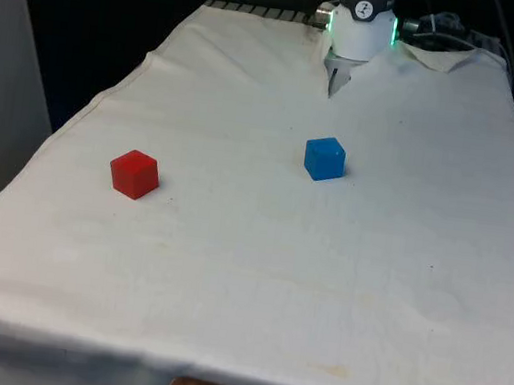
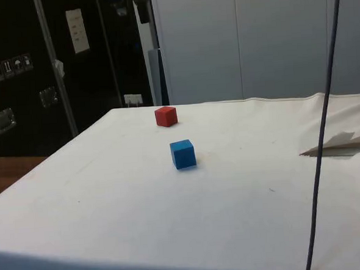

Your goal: Stack the two cubes.

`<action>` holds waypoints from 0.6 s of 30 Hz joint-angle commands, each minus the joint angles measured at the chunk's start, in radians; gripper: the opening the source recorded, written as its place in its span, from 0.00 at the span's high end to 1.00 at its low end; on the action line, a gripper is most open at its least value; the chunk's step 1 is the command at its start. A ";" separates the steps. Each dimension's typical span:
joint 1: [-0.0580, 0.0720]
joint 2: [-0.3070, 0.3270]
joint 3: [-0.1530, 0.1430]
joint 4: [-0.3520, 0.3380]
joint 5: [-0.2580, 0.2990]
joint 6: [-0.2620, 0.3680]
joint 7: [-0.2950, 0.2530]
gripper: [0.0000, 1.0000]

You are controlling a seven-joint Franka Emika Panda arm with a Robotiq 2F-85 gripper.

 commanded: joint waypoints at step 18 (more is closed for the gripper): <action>-0.008 0.037 -0.003 0.025 -0.004 -0.001 0.004 0.00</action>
